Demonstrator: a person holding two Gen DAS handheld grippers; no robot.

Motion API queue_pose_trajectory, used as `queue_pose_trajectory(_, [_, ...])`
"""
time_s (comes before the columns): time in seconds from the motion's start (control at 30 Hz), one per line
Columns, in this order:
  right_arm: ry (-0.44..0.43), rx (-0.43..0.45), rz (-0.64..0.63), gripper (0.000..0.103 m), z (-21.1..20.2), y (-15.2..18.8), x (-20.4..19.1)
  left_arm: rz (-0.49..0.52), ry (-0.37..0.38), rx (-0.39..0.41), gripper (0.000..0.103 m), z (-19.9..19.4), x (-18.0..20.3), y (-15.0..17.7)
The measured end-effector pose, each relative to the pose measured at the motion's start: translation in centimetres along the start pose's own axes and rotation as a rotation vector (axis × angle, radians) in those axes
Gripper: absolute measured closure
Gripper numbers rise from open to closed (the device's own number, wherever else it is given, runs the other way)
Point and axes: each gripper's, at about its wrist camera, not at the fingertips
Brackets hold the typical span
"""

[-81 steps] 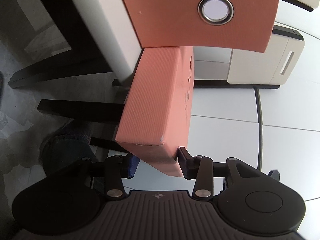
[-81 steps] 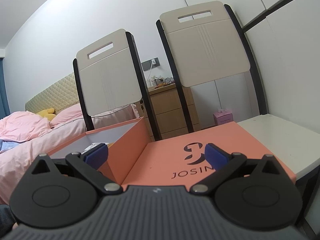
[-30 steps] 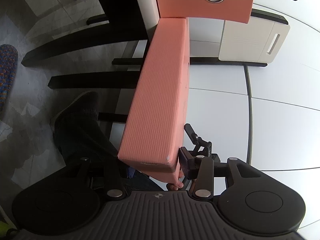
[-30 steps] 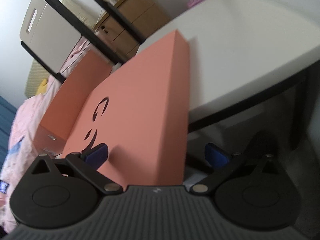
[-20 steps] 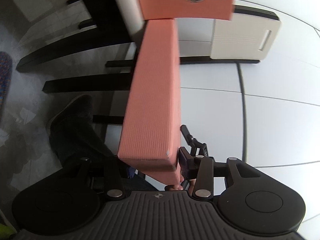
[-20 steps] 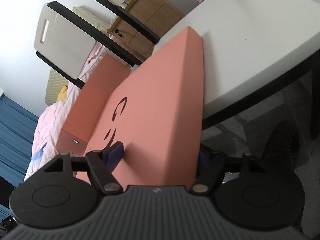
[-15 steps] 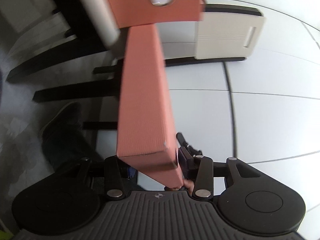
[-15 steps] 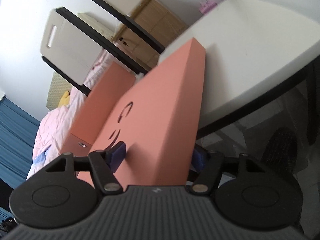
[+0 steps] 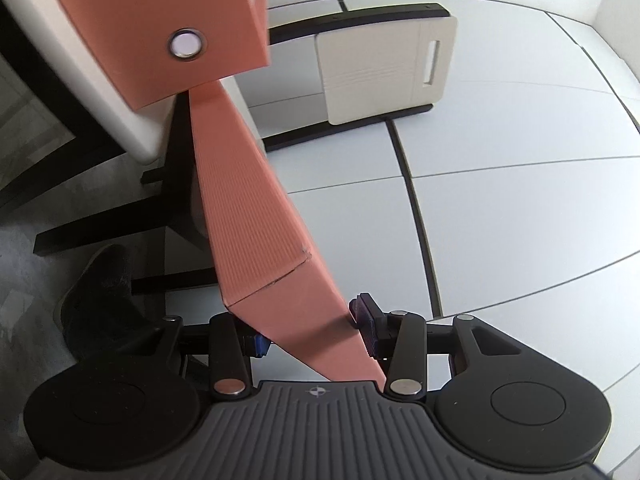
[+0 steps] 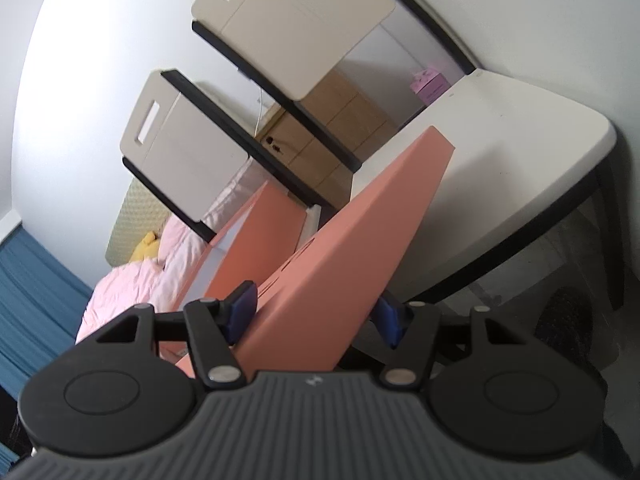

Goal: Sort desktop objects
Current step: 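Grasp the lid's other edge with the right tool while the left tool holds it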

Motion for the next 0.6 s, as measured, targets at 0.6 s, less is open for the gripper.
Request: queue_pose_trajectory(0.6, [-0.071, 0.074, -0.102, 0.041, 4.4, -4.4, -8.4, 0.149, 0.024, 0.177, 0.056, -4.4, 8.9, -5.7])
Point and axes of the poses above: each gripper's, at about its wrist camera, not at the fingertips, and z roughly the way its jaws point, x to its right, y to its underside, and after that the axes turned 5 degrees about y, right-handed
